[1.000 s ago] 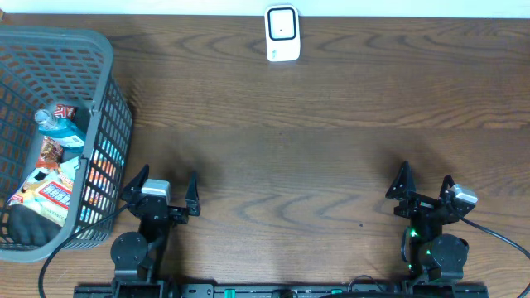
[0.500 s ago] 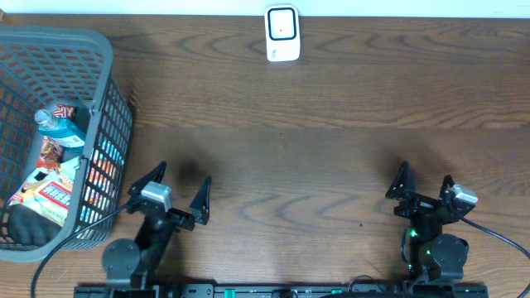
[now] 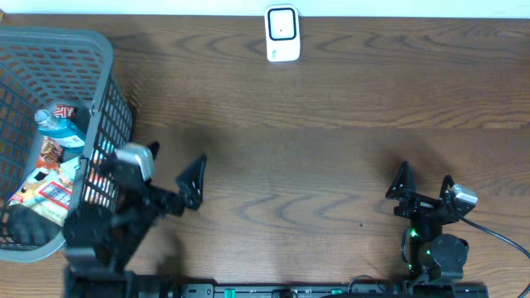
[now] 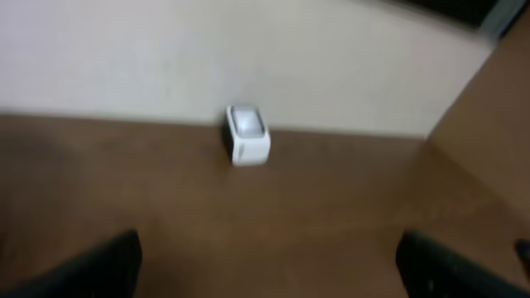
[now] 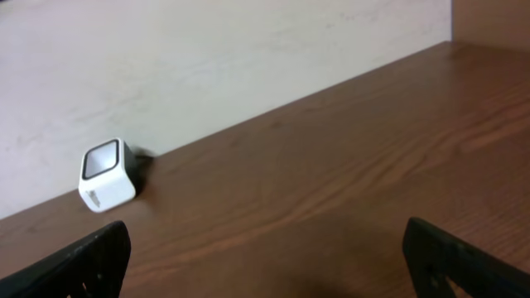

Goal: Scan the item barcode
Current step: 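Reach the left gripper into the basket and grasp the teal bottle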

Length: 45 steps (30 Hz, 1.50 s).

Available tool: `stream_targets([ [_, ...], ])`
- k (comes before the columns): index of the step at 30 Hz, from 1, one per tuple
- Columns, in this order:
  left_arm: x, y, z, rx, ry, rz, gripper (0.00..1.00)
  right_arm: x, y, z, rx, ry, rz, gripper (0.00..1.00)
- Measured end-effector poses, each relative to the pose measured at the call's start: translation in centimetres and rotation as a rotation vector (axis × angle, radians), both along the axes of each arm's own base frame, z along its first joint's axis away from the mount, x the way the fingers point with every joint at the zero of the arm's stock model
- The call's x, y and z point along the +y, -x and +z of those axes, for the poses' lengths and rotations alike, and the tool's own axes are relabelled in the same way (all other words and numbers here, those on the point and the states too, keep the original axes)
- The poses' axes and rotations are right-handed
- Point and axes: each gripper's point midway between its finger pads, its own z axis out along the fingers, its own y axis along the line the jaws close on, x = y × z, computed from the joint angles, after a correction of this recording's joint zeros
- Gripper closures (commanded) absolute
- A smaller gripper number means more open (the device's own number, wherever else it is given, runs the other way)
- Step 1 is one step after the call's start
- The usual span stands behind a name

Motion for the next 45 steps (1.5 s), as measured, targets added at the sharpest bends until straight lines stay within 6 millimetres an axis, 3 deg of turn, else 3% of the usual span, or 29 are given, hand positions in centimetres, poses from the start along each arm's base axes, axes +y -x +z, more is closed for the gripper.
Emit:
stream_targets([
  [7,-0.6,-1.5,5.5,0.125,0.015,-0.033,0.02,0.0,0.0,0.0,-0.001,0.0,0.0,0.01],
  [14,-2.1,-2.5,5.7,0.139,0.045,-0.126,0.02,0.0,0.0,0.0,0.0,0.0,0.0,0.01],
  [19,-1.1,-3.1,5.4,0.19,0.071,-0.044,0.02,0.0,0.0,0.0,-0.001,0.0,0.0,0.01],
  [24,1.9,-3.9,7.1,0.225,0.065,0.153,0.02,0.0,0.0,0.0,0.0,0.0,0.0,0.01],
  [30,6.7,-4.7,10.6,0.233,-0.009,0.433,0.02,0.0,0.0,0.0,-0.001,0.0,0.0,0.01],
  [34,9.9,-5.6,11.7,0.268,-0.058,0.593,0.02,0.0,0.0,0.0,0.0,0.0,0.0,0.01],
  [39,14.4,-7.2,10.3,0.373,-0.078,0.772,0.02,0.0,0.0,0.0,0.0,0.0,0.0,0.01],
  [45,21.1,-7.8,6.3,0.528,-0.015,1.004,0.02,0.0,0.0,0.0,0.0,0.0,0.0,0.01],
])
